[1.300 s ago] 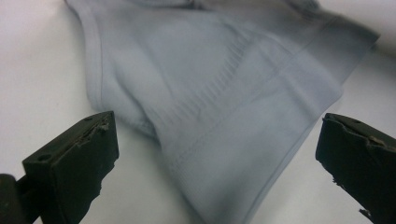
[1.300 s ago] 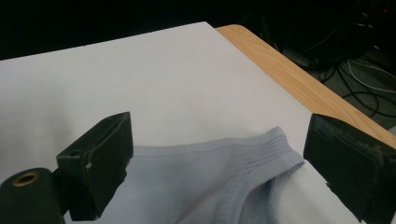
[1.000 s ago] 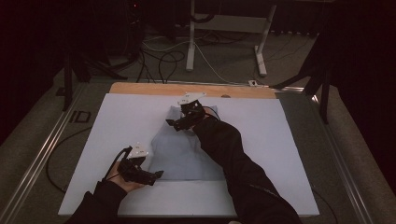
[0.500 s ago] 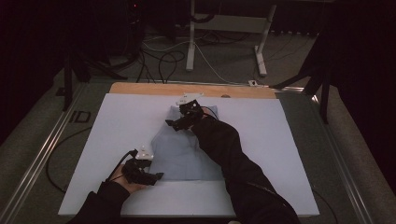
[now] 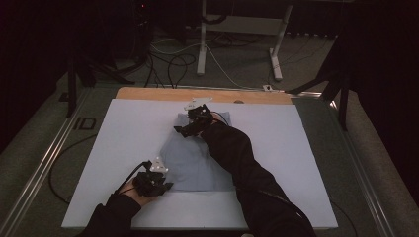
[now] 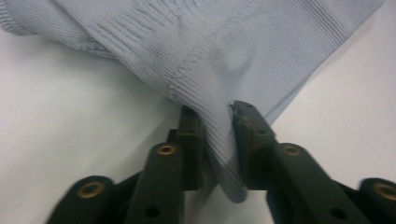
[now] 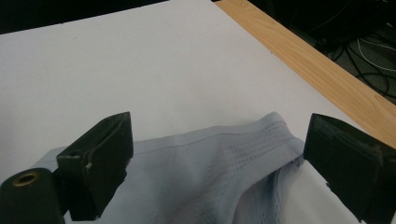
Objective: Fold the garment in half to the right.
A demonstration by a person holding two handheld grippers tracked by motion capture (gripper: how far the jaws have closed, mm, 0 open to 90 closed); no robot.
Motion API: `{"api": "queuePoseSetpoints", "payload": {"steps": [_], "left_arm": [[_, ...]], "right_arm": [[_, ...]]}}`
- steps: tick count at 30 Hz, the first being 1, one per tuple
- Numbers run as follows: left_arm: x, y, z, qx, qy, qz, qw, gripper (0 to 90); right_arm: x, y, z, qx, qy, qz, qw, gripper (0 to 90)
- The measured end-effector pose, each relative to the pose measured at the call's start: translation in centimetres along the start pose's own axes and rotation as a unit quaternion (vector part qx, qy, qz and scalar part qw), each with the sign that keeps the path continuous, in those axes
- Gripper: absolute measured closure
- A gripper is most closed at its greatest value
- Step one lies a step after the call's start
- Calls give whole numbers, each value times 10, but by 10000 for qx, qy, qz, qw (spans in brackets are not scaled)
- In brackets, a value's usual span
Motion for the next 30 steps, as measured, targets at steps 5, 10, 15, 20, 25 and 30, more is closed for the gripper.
{"api": "queuePoseSetpoints", "payload": {"steps": [5, 10, 15, 20, 25, 30], "left_arm": [[0, -6, 2, -90, 9, 21, 10000, 851], [2, -8, 7, -239, 82, 123, 9996, 854], [2, -9, 10, -349, 93, 155, 9992, 854], [2, -9, 11, -353, 91, 143, 9992, 854], [2, -8, 12, -343, 57, 132, 9993, 855], [2, -7, 12, -362, 84, 152, 9992, 855]], "right_arm": [[-3, -9, -3, -1, 3, 1, 10000, 83], [-6, -17, -10, 36, -2, -35, 10000, 87], [-14, -22, -20, 31, 110, -205, 9997, 87], [-23, -22, -31, 46, 154, -487, 9987, 87], [-30, -19, -45, 176, 291, -630, 9974, 87], [-33, -18, -58, 476, 538, -870, 9936, 167]]}}
Point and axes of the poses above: each handheld gripper's, and its own axes: z roughly backward along the jaws, y roughly out of its underside, x roughly to its left, the point moved 3 cm from there along -z, roughly forward along the jaws, and after that the axes turned 12 degrees about -z, right-handed, at the moved point
